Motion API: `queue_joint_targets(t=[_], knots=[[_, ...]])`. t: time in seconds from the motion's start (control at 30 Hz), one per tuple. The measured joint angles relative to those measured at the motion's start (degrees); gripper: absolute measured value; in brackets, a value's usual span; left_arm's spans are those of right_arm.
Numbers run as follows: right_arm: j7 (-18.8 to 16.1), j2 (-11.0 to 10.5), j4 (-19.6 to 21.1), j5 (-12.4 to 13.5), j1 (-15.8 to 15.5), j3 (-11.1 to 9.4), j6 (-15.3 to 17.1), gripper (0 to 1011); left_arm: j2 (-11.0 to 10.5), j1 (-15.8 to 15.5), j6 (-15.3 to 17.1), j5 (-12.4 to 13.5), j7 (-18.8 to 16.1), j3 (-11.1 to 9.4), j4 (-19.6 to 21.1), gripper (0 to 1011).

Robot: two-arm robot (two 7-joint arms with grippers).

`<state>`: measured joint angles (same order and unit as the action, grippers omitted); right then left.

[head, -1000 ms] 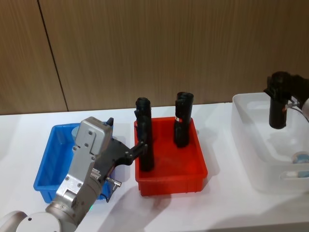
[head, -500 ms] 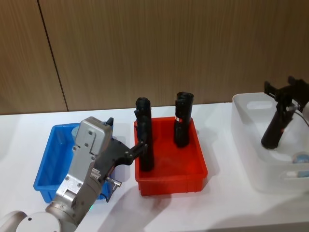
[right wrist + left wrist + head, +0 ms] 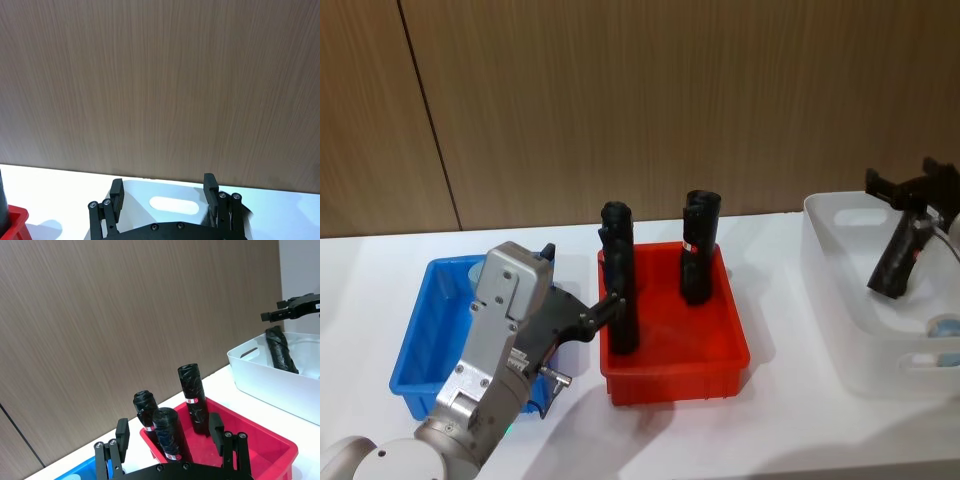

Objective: Pick the cotton swabs from the blue box and place them into the white box.

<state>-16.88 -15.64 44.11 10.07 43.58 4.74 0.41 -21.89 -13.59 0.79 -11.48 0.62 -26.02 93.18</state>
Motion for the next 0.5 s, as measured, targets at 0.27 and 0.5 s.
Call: queue_joint_targets(t=[0.27,0.5], knots=[[-0.3,-0.1,0.5,0.2,-0.3,-0.2,-0.4,1002,0.0,0.0,0.0,0.0,0.0,0.0,0.0,1004],[-0.4,-0.2,1.0,0.4,-0.6,-0.3,-0.6,1002,0.0,0.0,0.0,0.0,0.0,0.0,0.0,1004]])
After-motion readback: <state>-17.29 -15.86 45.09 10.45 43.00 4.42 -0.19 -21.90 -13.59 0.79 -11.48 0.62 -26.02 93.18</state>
